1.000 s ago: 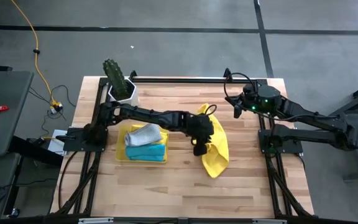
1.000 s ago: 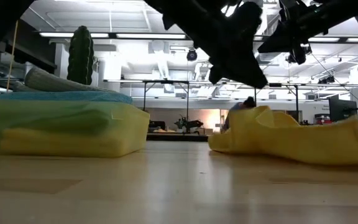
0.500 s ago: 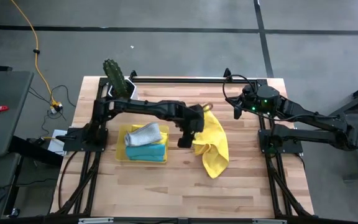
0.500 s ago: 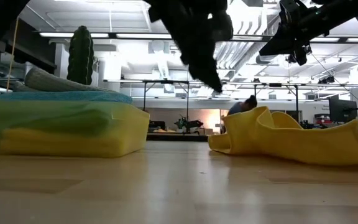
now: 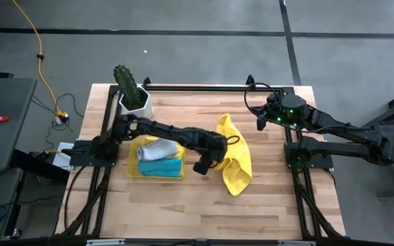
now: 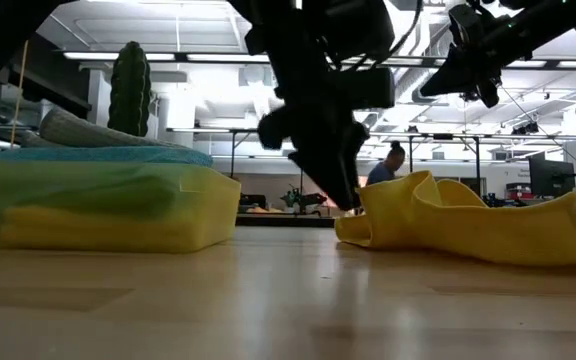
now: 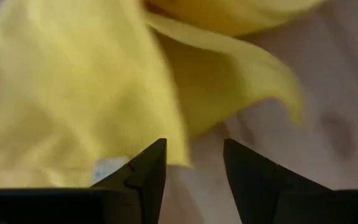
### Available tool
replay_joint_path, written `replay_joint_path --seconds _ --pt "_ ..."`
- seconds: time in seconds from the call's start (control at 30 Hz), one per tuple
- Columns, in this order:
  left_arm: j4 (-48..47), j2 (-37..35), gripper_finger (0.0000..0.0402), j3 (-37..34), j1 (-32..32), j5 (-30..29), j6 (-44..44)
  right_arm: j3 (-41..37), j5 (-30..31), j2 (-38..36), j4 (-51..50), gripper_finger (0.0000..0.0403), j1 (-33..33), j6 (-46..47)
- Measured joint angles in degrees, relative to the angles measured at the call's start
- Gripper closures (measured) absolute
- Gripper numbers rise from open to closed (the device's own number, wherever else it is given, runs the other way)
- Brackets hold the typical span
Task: Fold microfiber towels
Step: Fold the yellow microfiber towel
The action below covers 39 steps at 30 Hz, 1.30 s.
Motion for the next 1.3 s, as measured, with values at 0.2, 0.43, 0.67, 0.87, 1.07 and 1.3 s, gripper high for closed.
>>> replay_joint_path --seconds 0.2,0.43,0.67,0.87,1.07,1.3 --pt "1.2 1.7 0.0252 0.1 -0.4 -4.4 -0.3 0.0 0.1 0.1 -0.3 0.0403 0.0 0.0" --pt "0.2 2.8 0.0274 0.1 -0.4 -6.3 -0.8 0.0 0.5 0.3 -0.5 0.0403 0.0 0.0" --pt "0.9 0.9 0.0391 0.1 0.3 -6.2 -1.0 0.0 0.8 0.3 -0.2 0.0403 0.0 0.0" --pt "-2.6 -7.0 0.0398 4.9 4.9 -7.3 -1.9 0.0 -0.1 0.3 0.6 0.0403 0.0 0.0" --pt "-2.2 -12.8 0.0400 15.3 12.1 -7.3 -3.3 0.0 -4.4 0.3 5.1 0.0403 0.0 0.0" --pt "-1.6 -12.3 0.0401 20.7 19.6 -4.4 -10.6 0.0 -10.4 0.3 7.7 0.0403 0.0 2.0"
